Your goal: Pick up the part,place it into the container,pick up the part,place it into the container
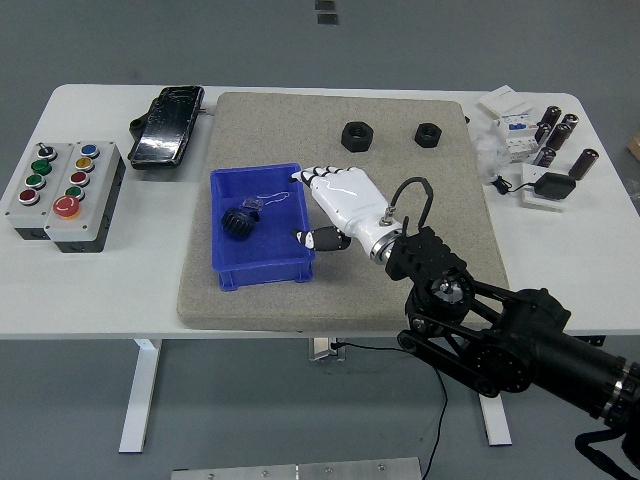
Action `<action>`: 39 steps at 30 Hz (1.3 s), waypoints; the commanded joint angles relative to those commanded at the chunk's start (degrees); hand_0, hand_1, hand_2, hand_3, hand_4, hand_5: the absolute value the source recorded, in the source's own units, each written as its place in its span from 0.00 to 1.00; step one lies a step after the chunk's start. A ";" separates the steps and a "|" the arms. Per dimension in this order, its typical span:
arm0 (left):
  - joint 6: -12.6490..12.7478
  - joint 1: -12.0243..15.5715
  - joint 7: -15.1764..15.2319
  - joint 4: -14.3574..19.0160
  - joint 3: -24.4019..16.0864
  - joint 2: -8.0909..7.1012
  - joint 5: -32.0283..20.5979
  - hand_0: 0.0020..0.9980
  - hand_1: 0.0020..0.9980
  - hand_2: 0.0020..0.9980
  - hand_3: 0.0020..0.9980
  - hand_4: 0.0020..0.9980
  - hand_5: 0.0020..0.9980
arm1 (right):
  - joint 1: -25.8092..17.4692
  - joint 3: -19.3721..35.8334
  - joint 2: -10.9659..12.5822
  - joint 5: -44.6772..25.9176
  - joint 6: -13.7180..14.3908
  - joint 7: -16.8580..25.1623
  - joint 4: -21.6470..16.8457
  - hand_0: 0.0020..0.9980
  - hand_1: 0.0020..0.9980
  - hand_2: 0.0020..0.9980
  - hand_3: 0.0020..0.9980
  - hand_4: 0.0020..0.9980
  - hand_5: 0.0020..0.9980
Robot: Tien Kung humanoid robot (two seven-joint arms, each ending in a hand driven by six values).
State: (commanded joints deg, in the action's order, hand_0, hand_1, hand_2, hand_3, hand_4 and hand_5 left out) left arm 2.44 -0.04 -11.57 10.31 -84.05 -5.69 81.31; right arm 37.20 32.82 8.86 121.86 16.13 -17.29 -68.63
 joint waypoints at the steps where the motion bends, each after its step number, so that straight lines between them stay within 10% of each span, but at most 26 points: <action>1: 0.01 0.05 -0.02 0.00 -0.02 0.01 0.01 0.67 0.66 0.59 0.63 0.70 0.31 | -0.31 1.12 0.30 -0.26 0.17 0.01 0.04 0.56 0.78 0.83 0.83 0.79 0.40; 29: -0.06 -0.19 -0.09 0.00 0.37 0.01 -0.17 0.67 0.65 0.59 0.63 0.70 0.31 | 1.64 1.66 -1.90 -4.81 0.08 2.15 22.04 0.48 0.70 0.74 0.75 0.79 0.38; 30: -0.07 -0.20 -0.10 0.00 0.33 0.00 -0.16 0.67 0.66 0.59 0.63 0.70 0.31 | 1.70 1.62 -1.86 -4.98 0.07 2.21 22.61 0.43 0.64 0.64 0.69 0.57 0.33; 39: -0.13 -0.24 -0.09 0.00 0.21 -0.05 -0.07 0.67 0.66 0.59 0.62 0.70 0.31 | 1.71 0.59 -2.14 -6.27 1.05 3.95 24.56 0.41 0.61 0.60 0.68 0.56 0.31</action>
State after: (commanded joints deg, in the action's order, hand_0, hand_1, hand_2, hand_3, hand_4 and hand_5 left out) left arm 2.31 -0.28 -11.67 10.31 -83.83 -5.73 81.24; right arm 38.91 33.41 6.71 115.59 17.18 -13.34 -44.08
